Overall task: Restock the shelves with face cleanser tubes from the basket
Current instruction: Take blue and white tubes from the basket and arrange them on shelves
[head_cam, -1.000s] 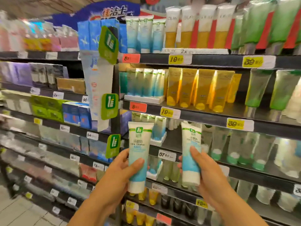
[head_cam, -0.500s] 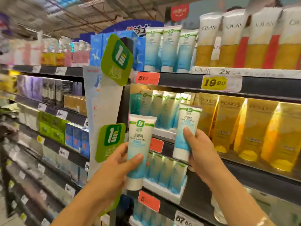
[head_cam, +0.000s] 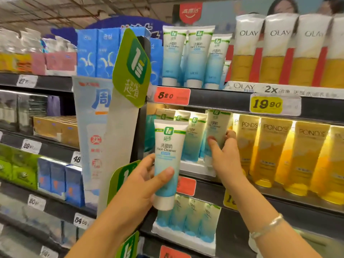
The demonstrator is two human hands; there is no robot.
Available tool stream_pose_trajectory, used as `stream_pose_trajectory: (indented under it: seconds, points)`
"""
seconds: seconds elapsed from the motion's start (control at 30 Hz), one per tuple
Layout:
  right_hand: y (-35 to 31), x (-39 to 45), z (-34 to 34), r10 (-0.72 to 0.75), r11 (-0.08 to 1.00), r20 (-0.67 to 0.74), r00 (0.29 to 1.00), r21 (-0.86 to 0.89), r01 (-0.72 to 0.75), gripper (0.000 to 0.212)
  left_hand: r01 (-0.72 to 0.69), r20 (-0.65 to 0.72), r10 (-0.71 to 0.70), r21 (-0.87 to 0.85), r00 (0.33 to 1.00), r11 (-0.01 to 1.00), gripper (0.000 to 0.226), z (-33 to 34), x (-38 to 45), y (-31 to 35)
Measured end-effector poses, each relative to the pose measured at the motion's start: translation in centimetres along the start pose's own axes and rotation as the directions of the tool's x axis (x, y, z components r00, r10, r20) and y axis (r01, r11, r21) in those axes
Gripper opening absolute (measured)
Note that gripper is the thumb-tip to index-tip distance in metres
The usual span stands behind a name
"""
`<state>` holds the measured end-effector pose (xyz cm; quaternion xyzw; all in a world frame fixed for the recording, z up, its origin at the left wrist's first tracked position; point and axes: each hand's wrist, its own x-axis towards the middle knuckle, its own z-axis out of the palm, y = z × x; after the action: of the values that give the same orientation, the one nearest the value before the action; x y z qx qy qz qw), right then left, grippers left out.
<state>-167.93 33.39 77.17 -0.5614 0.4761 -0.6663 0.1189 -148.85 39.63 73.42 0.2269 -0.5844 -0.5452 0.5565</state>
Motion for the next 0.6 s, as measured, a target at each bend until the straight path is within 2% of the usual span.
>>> stream_pose_trajectory:
  seconds: [0.2,0.33,0.5,0.6]
  points:
    - [1.3,-0.1,0.8,0.05,0.999,-0.009,0.999,0.012,-0.05,0.027,0.012,0.05,-0.01,-0.036,0.999,0.999,0.055,-0.4,0.8,0.1]
    - [1.4,-0.1,0.9,0.06,0.997,-0.055,0.997,-0.052,-0.063,0.027,0.029,0.074,-0.026,-0.033,0.997,0.999,0.061,-0.3,1.0,0.1]
    - [1.0,0.4,1.0,0.108,0.961,-0.031,0.994,-0.253,-0.113,0.035,0.039,0.087,-0.035,-0.035,0.996,0.999,0.063,0.0,1.1,0.2]
    - [0.7,0.5,1.3,0.148,0.901,-0.023,0.989,-0.409,-0.144,0.035,0.032,0.093,-0.03,-0.029,0.995,0.999,0.064,0.2,1.1,0.7]
